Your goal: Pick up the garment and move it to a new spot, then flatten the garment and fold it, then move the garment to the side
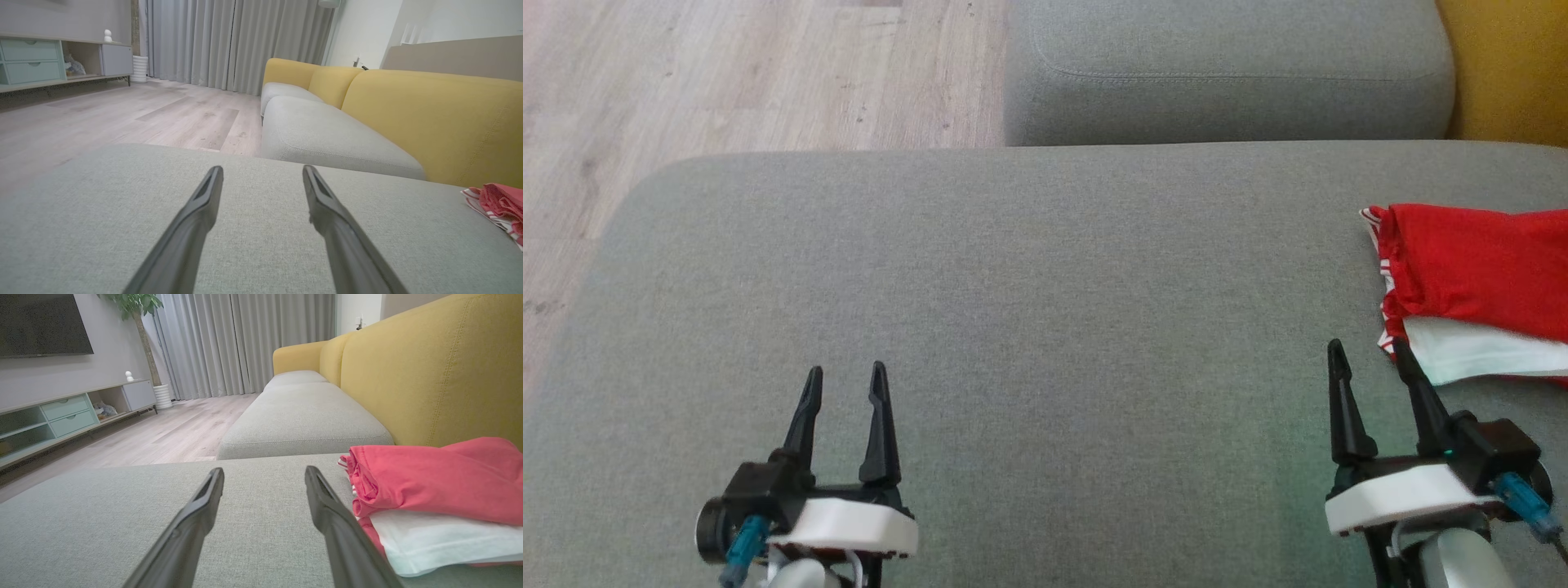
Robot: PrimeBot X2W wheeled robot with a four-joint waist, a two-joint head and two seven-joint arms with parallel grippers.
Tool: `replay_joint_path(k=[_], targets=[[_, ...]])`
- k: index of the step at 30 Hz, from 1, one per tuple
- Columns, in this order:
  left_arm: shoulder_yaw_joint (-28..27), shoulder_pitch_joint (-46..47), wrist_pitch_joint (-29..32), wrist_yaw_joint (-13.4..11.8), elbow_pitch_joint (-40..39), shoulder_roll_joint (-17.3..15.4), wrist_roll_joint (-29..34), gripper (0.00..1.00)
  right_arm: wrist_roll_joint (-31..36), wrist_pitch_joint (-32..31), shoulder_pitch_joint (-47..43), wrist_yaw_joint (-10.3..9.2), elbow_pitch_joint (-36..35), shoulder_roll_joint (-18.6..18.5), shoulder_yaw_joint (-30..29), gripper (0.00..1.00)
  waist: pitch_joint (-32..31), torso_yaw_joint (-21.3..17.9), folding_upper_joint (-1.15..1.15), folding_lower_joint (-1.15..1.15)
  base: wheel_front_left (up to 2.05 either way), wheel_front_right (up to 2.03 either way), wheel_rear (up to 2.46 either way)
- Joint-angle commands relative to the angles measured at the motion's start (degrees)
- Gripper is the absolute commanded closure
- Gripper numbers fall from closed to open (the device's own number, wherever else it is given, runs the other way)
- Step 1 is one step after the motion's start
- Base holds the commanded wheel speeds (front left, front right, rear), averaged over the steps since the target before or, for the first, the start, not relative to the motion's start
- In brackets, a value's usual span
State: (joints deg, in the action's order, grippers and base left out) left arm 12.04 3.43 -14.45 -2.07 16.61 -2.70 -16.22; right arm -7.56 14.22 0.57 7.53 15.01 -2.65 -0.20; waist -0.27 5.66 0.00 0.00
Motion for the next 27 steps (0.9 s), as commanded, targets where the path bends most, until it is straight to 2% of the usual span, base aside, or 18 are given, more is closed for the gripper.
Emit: replay_joint_path(k=[1, 6, 9, 14, 24, 25, 27], targets=[[-1.77, 2.06, -0.55, -0.18, -1.09, -0.18, -0.80, 0.00, 0.19, 0.77, 2.18, -0.04, -2.08, -0.23, 1.43, 0.00, 0.01, -0.04, 0.00, 0.00, 0.00, 0.00, 0.00], [-2.16, 2.60, -0.55, -0.92, -1.02, -0.18, -0.66, 0.00, 0.28, 0.77, 1.95, -0.04, -2.21, -0.23, 1.68, 0.00, 0.10, -0.18, 0.00, 0.00, 0.00, 0.00, 0.00], [-2.14, 2.48, -0.55, 0.36, -1.22, -0.18, -2.18, 0.00, 0.34, 0.77, 2.01, -0.04, -2.11, -0.23, 1.89, 0.00, 0.11, -0.40, 0.00, 0.00, 0.00, 0.00, 0.00], [-2.64, 2.42, -0.55, 0.87, -1.52, -0.18, -3.01, 0.00, 0.13, 0.77, 2.10, -0.04, -2.15, -0.23, 2.05, 0.00, 0.24, -0.86, 0.00, 0.00, 0.00, 0.00, 0.00], [-3.15, 2.61, -0.55, 0.90, -1.46, -0.18, -6.43, 0.00, -0.05, 0.77, 2.46, -0.04, -2.14, -0.23, 2.26, 0.00, 0.96, -1.90, 0.00, 0.00, 0.00, 0.00, 0.00], [-1.07, 0.06, 0.00, 0.86, 0.16, 0.00, -6.53, 1.00, -0.01, 0.00, 0.02, 0.00, -0.19, 0.00, 0.75, 1.00, 0.95, -1.91, 0.00, 0.00, 0.00, 0.00, 0.00], [-0.93, -0.36, 0.28, 0.87, 1.69, 0.02, -6.58, 1.00, -0.06, -0.11, -0.32, 0.00, 1.38, 0.04, 0.78, 1.00, 0.97, -1.95, 0.00, 0.00, 0.00, 0.00, 0.00]])
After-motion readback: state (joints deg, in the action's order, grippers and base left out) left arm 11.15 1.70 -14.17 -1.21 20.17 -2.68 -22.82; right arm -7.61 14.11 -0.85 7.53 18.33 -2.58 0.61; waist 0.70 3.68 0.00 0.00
